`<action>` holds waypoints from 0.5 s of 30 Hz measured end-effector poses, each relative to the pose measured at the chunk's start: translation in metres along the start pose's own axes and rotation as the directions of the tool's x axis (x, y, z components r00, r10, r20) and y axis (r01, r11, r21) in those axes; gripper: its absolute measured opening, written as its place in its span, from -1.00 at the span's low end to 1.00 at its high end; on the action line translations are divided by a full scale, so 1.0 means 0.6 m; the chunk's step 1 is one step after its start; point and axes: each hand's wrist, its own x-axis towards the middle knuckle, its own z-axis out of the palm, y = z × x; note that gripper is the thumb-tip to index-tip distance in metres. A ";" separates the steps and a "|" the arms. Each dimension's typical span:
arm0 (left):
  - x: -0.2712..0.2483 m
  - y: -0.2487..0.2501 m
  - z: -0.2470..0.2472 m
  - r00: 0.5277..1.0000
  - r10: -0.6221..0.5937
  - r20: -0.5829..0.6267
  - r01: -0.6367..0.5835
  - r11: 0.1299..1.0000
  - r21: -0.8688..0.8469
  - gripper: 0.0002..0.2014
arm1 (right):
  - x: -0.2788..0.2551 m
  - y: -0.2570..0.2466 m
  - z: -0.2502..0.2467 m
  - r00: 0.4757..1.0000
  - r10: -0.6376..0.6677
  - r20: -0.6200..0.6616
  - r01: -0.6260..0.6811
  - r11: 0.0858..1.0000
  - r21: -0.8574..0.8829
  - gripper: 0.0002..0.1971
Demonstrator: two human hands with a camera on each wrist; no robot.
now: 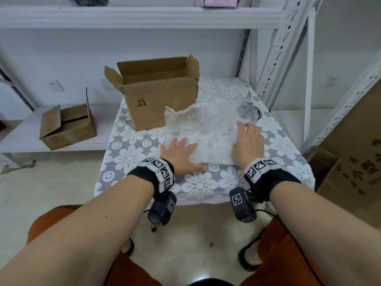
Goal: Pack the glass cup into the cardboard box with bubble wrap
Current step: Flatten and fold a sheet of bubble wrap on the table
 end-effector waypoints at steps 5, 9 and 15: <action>0.007 0.009 -0.003 0.998 -0.029 -0.047 0.035 0.991 0.128 -0.16 | -0.003 -0.044 -0.002 0.903 -0.420 -0.092 0.430 0.892 0.138 -0.55; 0.001 0.010 -0.011 1.000 -0.001 -0.020 0.003 0.992 0.130 -0.26 | -0.012 -0.067 0.004 0.840 -0.426 0.336 0.395 0.905 0.159 -0.50; -0.016 0.000 -0.023 1.000 0.020 -0.024 -0.018 0.996 0.088 -0.43 | -0.006 -0.033 0.018 0.794 -0.181 0.581 0.192 0.980 0.043 -0.32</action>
